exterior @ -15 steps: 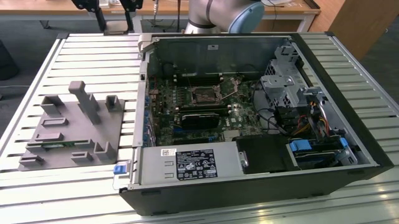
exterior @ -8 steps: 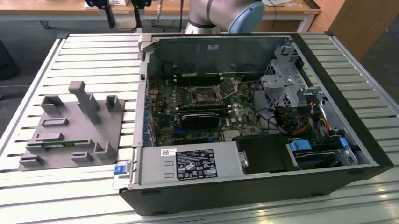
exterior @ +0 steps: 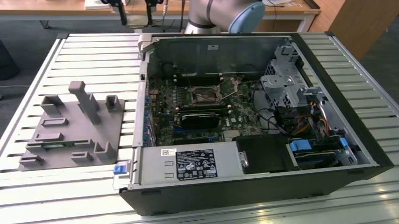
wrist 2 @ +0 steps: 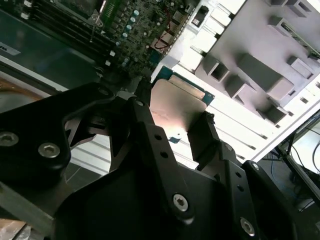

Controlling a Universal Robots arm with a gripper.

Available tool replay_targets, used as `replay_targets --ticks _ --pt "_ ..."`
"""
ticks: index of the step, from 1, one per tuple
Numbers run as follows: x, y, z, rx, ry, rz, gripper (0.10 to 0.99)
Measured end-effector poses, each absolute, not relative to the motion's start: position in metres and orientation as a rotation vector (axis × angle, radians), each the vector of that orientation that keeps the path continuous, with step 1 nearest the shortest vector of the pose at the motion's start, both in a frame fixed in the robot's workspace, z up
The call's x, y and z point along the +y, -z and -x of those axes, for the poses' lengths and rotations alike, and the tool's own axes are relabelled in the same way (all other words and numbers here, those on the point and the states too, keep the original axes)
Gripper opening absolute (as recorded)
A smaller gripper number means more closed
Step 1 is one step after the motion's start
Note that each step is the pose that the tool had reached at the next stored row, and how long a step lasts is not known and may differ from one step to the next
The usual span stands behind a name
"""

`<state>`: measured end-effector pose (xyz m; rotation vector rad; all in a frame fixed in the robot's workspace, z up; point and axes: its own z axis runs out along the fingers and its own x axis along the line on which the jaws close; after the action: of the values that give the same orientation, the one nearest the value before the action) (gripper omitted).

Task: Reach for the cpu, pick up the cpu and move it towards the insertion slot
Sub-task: 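Pick up the cpu and move it towards the insertion slot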

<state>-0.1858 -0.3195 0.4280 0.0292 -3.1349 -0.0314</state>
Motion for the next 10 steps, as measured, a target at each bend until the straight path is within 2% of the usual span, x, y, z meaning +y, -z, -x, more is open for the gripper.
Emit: replay_targets --ticks 10 --pt "-0.315 -0.428 0.146 -3.135 0.031 -0.029 0.541"
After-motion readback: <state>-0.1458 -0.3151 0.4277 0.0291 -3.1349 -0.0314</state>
